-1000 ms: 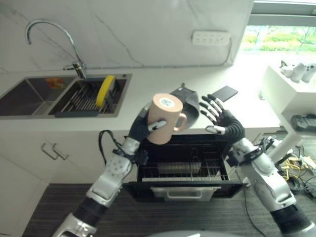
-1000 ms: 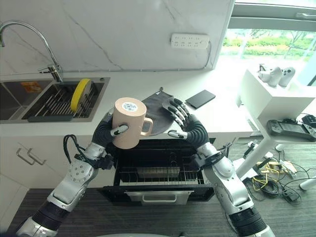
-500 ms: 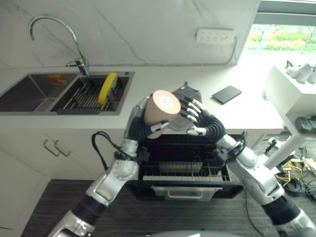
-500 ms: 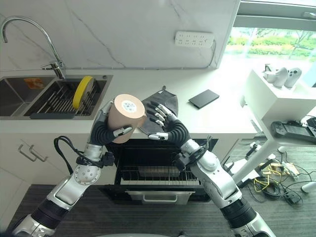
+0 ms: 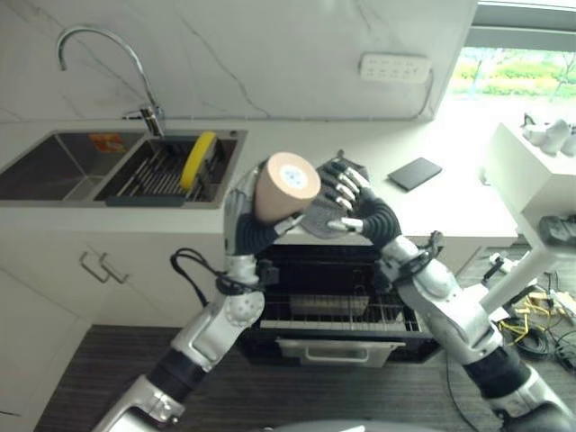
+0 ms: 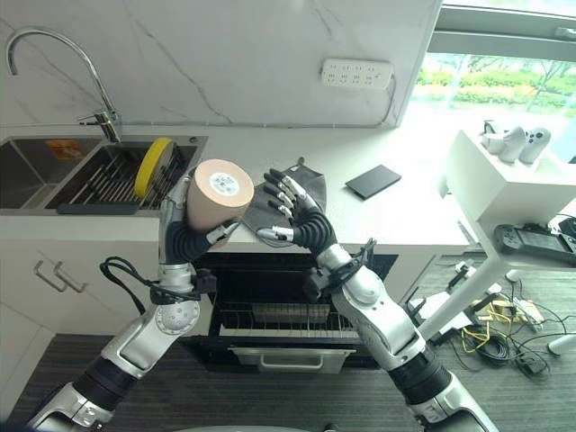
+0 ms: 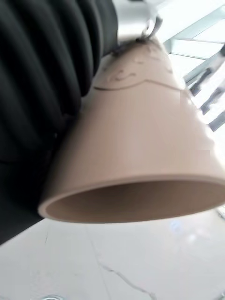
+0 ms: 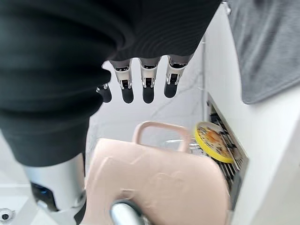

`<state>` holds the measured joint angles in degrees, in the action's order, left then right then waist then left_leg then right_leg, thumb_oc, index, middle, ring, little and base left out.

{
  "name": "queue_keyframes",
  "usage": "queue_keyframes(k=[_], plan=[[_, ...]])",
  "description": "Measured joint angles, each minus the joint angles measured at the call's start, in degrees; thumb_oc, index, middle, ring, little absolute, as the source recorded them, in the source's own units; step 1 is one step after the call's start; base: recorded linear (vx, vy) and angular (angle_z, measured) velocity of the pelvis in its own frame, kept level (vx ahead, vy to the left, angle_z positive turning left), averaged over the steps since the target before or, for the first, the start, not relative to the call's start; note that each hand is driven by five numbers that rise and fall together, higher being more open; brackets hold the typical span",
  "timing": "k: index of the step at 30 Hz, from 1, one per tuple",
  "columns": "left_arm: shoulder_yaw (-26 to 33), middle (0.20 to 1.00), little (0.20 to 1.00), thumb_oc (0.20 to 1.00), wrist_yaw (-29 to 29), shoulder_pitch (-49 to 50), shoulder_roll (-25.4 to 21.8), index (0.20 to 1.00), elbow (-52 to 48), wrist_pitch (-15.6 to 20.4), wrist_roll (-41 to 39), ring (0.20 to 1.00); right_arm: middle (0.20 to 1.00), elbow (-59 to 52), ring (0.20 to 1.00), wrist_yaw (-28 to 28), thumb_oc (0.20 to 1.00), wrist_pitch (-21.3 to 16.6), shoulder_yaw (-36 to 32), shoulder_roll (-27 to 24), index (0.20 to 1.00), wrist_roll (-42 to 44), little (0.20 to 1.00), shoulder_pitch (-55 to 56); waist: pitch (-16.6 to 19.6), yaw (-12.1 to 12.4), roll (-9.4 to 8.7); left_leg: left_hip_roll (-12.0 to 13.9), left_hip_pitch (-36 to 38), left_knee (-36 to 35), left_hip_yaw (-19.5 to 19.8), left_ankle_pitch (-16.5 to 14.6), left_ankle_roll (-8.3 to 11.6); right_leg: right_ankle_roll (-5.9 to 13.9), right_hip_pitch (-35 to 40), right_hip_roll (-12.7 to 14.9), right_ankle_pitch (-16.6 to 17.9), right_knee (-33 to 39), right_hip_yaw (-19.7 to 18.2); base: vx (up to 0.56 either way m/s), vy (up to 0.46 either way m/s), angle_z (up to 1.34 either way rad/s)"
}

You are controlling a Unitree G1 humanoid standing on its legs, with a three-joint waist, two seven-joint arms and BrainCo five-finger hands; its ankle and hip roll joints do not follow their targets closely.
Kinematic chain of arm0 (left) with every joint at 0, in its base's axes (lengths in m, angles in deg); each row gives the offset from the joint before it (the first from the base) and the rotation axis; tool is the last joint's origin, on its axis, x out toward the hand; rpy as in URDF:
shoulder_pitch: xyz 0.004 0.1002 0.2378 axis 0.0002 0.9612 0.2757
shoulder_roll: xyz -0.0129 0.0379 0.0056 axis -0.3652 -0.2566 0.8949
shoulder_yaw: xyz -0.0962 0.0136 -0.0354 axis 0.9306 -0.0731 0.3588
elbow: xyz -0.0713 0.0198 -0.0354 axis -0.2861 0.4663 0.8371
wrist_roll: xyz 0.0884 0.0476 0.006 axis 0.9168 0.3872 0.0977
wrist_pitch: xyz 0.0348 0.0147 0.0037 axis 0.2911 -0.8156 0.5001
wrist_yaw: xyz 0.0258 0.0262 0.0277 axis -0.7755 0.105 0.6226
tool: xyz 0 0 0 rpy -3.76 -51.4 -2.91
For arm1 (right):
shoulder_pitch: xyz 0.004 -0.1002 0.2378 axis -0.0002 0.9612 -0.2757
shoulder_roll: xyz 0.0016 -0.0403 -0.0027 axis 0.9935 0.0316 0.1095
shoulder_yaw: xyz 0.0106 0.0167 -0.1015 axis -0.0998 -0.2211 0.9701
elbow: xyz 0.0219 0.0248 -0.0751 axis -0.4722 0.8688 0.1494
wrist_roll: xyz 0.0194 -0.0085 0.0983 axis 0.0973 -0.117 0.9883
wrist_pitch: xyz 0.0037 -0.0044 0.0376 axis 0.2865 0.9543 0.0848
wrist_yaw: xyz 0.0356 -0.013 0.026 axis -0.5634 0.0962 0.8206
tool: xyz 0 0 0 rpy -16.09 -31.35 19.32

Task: Place the dishes in the dishwasher.

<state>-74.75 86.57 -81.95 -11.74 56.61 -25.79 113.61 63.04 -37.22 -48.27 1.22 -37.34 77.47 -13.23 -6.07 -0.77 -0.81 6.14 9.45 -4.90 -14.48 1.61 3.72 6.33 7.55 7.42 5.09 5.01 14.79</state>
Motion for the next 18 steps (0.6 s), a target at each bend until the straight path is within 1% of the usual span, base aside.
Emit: queue_keyframes(k=[2, 7, 10, 14, 15, 18], plan=[[-1.1, 0.2, 0.2, 0.2, 0.4, -1.2, 0.1, 0.2, 0.0, -1.5, 0.2, 0.2, 1.0, 0.0, 1.0, -0.9, 1.0, 0.9, 0.4, 0.3, 1.0, 0.0, 1.0, -0.9, 0.0, 0.2, 0.0, 0.0, 0.0, 0.0, 0.0, 0.0, 0.0, 0.0, 0.0, 0.0, 0.0, 0.0, 0.0, 0.0, 0.0, 0.0], [-2.3, 0.2, 0.2, 0.2, 0.8, -3.3, -0.1, 0.2, 1.6, -5.1, 0.2, 0.2, 1.0, 0.0, 1.0, -5.6, 1.0, 1.2, 1.3, 0.6, 1.0, -1.7, 1.0, -2.7, 0.0, 0.1, -0.01, 0.0, 0.0, 0.0, -0.1, 0.0, 0.0, 0.0, 0.0, 0.0, 0.0, 0.0, 0.0, 0.0, 0.0, 0.0], [-3.1, 0.2, 0.2, 0.2, 1.6, -3.2, 0.1, 0.2, 3.2, -5.6, 0.3, 0.2, 1.0, 0.0, 1.0, -7.7, 1.0, 2.2, 1.2, 0.6, 1.0, -4.4, 1.0, -2.8, -0.1, 0.2, 0.05, 0.0, 0.0, 0.0, -0.1, 0.0, 0.01, 0.0, 0.0, 0.0, 0.0, 0.0, 0.0, -0.04, 0.007, 0.0], [-4.1, 0.2, 0.2, 0.2, 1.9, -3.0, 0.2, 0.2, 5.0, -5.7, 0.6, 0.2, 1.0, 0.0, 1.0, -8.4, 1.0, 2.5, 1.2, 0.9, 1.0, -5.0, 1.0, -2.8, -0.1, 0.2, 0.11, 0.0, -0.1, 0.0, -0.1, 0.0, 0.0, 0.0, -0.1, 0.0, 0.0, 0.0, 0.0, 0.01, 0.003, 0.0], [-4.1, 0.2, 0.2, 0.2, 2.0, -3.0, 0.5, 0.2, 5.9, -5.9, 2.2, 0.2, 1.0, 0.0, 1.0, -9.1, 1.0, 3.5, 1.2, 1.5, 1.0, -5.2, 1.0, -2.9, -0.1, 0.2, 0.14, 0.0, 0.0, 0.0, -0.1, 0.0, 0.01, -0.01, -0.1, 0.1, 0.0, 0.0, 0.0, 0.0, 0.0, 0.0], [-4.1, 0.2, 0.2, 0.2, 2.6, -3.0, 0.5, 0.2, 6.1, -6.1, 2.6, 0.2, 1.0, 0.0, 1.0, -9.5, 1.0, 4.7, 1.2, 1.9, 1.0, -6.6, 1.0, -3.1, -0.2, 0.2, 0.32, 0.0, -0.1, 0.0, -0.1, 0.0, 0.01, -0.02, -0.1, 0.1, 0.0, 0.0, 0.0, 0.01, 0.004, 0.0]])
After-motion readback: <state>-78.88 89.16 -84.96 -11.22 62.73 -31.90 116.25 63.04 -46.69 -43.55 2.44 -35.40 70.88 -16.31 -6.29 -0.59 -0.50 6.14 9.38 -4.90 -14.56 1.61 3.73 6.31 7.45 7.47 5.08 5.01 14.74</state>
